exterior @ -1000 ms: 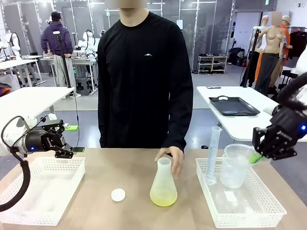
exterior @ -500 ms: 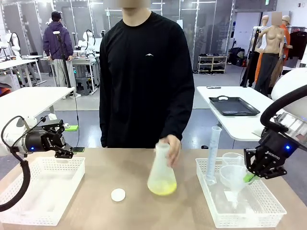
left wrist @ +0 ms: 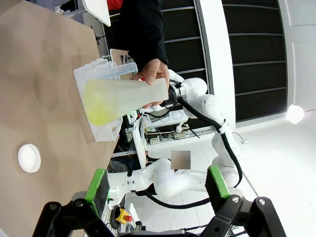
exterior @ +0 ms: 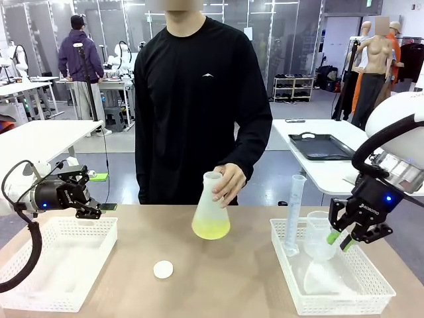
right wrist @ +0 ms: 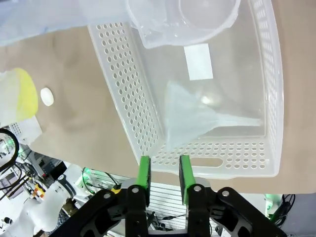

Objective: Prepare the solutions needed for the experiment.
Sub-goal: Once the solution is in the Big flask , pick up the Plastic Funnel and place it back into the right Organizing basket, then when the human places the Big flask in the center of the table, pick up the Big flask and place it in the left Organizing basket.

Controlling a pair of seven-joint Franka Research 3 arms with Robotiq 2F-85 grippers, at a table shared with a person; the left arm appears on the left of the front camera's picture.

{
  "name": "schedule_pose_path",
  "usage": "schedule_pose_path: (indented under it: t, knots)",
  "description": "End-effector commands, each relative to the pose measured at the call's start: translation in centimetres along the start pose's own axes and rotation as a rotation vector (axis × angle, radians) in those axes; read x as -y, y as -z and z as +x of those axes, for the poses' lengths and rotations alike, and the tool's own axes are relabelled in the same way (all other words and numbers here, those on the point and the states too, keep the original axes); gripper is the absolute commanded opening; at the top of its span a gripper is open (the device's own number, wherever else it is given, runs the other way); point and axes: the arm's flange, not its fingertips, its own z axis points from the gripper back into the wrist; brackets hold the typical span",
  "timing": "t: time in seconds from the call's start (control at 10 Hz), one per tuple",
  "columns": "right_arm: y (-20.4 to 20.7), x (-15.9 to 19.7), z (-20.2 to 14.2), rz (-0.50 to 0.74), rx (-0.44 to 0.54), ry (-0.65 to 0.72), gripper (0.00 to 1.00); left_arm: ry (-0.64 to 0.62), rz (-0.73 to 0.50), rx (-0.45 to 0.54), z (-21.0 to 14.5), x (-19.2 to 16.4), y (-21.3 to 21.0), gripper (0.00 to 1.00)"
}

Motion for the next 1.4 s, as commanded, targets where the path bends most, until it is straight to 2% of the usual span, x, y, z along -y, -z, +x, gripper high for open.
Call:
schedule_pose_path:
  t: [0.0, 0.1, 1.3]
  knots:
    - [0.5, -1.2, 0.6, -0.024, 0.042, 0.021, 0.47, 0.009, -0.009, 0.01, 0.0, 0.3, 0.2, 1.0]
    - [0.0, 0.0, 0.0, 0.0, 0.0, 0.0, 0.47, 0.009, -0.009, 0.01, 0.0, 0.3, 0.2, 1.0]
    - [0.1, -0.1, 0.1, -0.002, 0.006, 0.0, 0.47, 0.009, -0.009, 0.01, 0.0, 0.3, 0.2, 1.0]
